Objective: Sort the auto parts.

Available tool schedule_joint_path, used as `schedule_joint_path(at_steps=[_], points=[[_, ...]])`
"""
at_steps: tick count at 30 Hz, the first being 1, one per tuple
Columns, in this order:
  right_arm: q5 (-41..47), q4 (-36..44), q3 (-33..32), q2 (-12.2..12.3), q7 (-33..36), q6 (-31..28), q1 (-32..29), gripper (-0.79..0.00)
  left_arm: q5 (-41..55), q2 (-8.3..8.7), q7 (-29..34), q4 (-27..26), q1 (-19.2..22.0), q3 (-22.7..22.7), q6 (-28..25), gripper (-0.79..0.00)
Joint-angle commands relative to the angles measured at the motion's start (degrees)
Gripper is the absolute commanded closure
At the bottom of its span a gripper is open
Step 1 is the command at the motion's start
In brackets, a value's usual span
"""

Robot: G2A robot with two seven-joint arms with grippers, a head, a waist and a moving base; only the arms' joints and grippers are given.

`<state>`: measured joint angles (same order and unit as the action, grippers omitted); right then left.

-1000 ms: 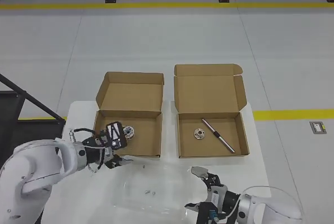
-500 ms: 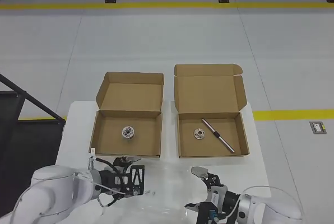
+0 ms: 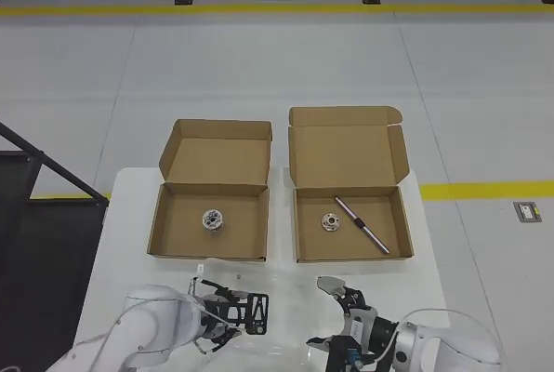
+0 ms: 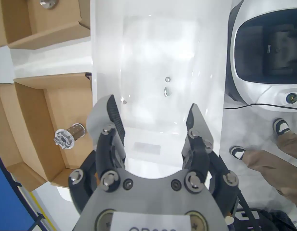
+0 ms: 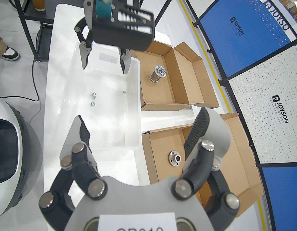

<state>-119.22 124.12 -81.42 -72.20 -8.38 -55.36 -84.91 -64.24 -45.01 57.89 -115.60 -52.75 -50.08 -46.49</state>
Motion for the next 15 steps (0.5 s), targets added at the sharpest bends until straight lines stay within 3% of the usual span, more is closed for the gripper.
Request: schedule_joint_path(at_steps=[1,8,14,15], points=[[0.0,0.0,0.0,0.0,0.0,0.0,0.0,-0.785,-0.1,0.0,0.1,0.1,0.1,0.2,0.2,-0.785],[0.0,0.0,0.0,0.0,0.0,0.0,0.0,-0.785,-1.7,0.01,0.4,0.4,-0.2,0.4,0.5,-0.785],[0.0,0.0,0.0,0.0,0.0,0.0,0.0,-0.785,-1.7,-1.59,4.4,3.2,0.7,4.1,7.9,-0.779],[0.0,0.0,0.0,0.0,0.0,0.0,0.0,-0.785,-1.4,-2.04,5.1,3.7,1.5,4.9,9.0,-0.73]])
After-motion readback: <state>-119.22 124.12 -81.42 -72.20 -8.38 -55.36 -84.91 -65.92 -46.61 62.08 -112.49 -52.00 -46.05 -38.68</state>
